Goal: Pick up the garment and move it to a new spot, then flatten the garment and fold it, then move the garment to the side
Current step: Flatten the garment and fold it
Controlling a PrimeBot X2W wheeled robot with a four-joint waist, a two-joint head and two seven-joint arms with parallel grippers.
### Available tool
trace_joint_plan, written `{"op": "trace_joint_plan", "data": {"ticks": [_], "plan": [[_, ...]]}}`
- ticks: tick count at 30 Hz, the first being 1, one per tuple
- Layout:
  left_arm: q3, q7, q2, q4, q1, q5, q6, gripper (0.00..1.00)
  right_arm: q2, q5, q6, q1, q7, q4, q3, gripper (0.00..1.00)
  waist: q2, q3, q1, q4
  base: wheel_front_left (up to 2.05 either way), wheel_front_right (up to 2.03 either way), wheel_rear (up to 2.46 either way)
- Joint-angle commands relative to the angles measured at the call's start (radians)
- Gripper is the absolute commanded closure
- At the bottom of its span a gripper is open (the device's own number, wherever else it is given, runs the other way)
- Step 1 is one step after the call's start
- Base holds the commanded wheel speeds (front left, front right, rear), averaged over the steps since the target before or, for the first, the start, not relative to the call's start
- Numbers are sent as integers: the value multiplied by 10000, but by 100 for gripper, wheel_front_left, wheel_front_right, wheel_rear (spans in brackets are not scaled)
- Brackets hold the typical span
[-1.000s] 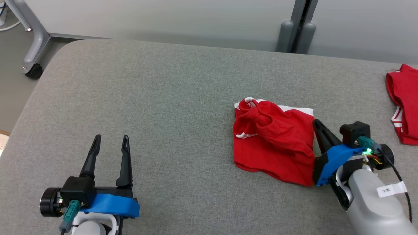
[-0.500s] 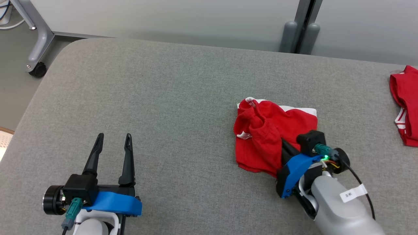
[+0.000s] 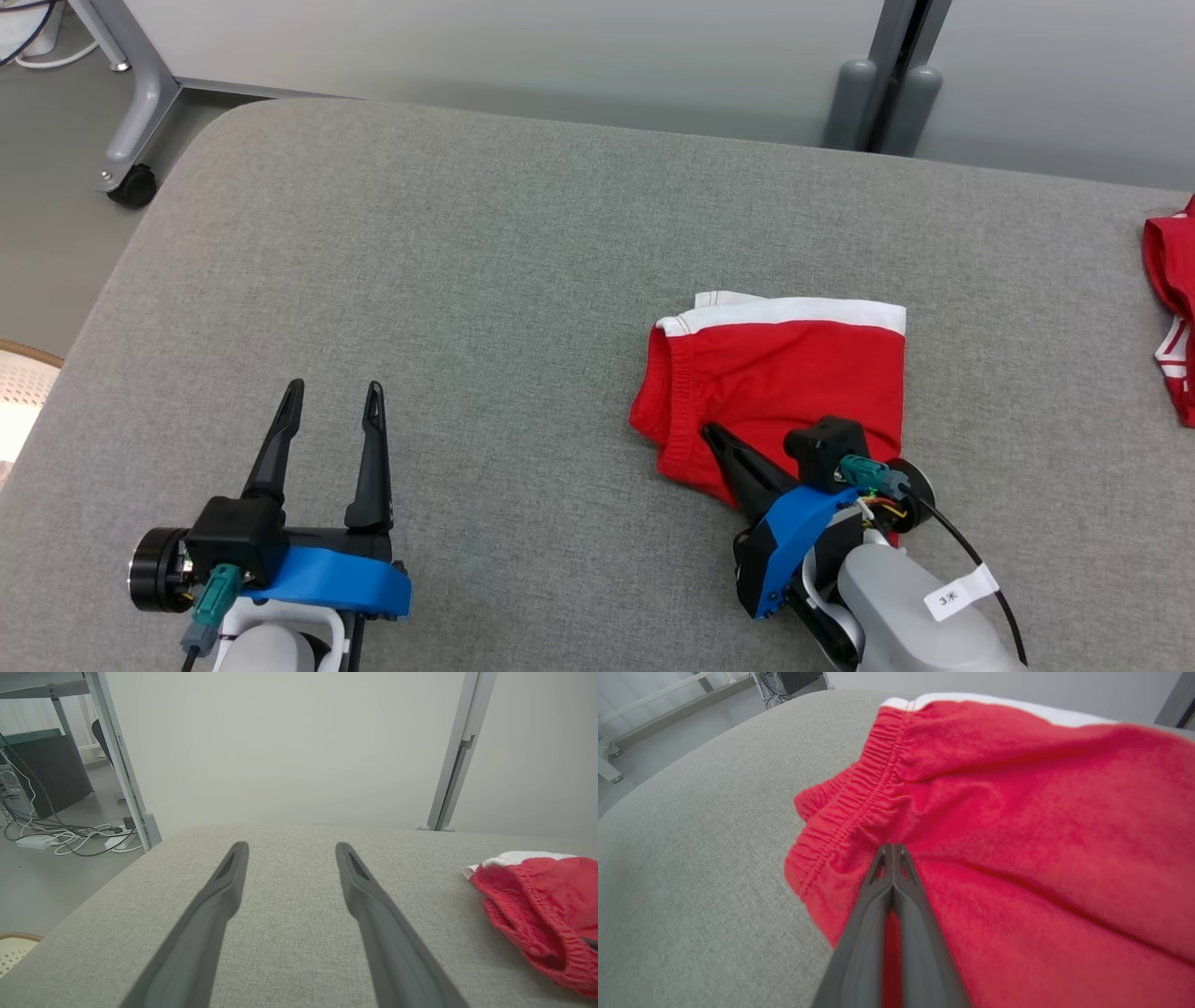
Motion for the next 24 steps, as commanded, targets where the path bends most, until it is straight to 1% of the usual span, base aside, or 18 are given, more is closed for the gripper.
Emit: {"op": "trace_joint_plan", "data": {"ticks": [1,5,11,12,13,19,20,21,24], "plan": [[52,-40,-17,18,-55,-22,11,0,38,6,1,146,-45,-81,-46,100,-1,-12,0,-16,0,0,0],[107,-40,-19,14,65,5,58,0,31,-155,1,289,-46,-417,-400,100,-1,-87,0,-157,0,0,0],[145,-40,-17,21,141,50,56,0,-162,-664,1,659,-45,-1436,-1438,100,-1,-349,0,-509,0,0,0],[145,-40,-17,21,141,50,56,0,-162,-664,1,659,-45,-1436,-1438,100,-1,-349,0,-509,0,0,0],[173,-40,2,-2,178,86,53,0,-231,-879,1,876,-45,-1843,-1889,100,-1,-473,0,-667,0,0,0],[349,-40,111,-100,379,148,85,0,-358,-1455,1,1652,-45,-3036,-3201,100,-1,-820,0,-1195,0,0,0],[349,-40,111,-100,379,148,85,0,-358,-1455,1,1652,-45,-3036,-3201,100,-1,-820,0,-1195,0,0,0],[396,-40,137,-134,450,178,80,0,-381,-1625,1,1919,-46,-3390,-3633,100,-1,-922,0,-1378,0,0,0],[397,-39,152,-162,580,202,89,0,-392,-1832,1,2330,-46,-3854,-4209,100,-1,-1057,0,-1625,0,0,0]]}}
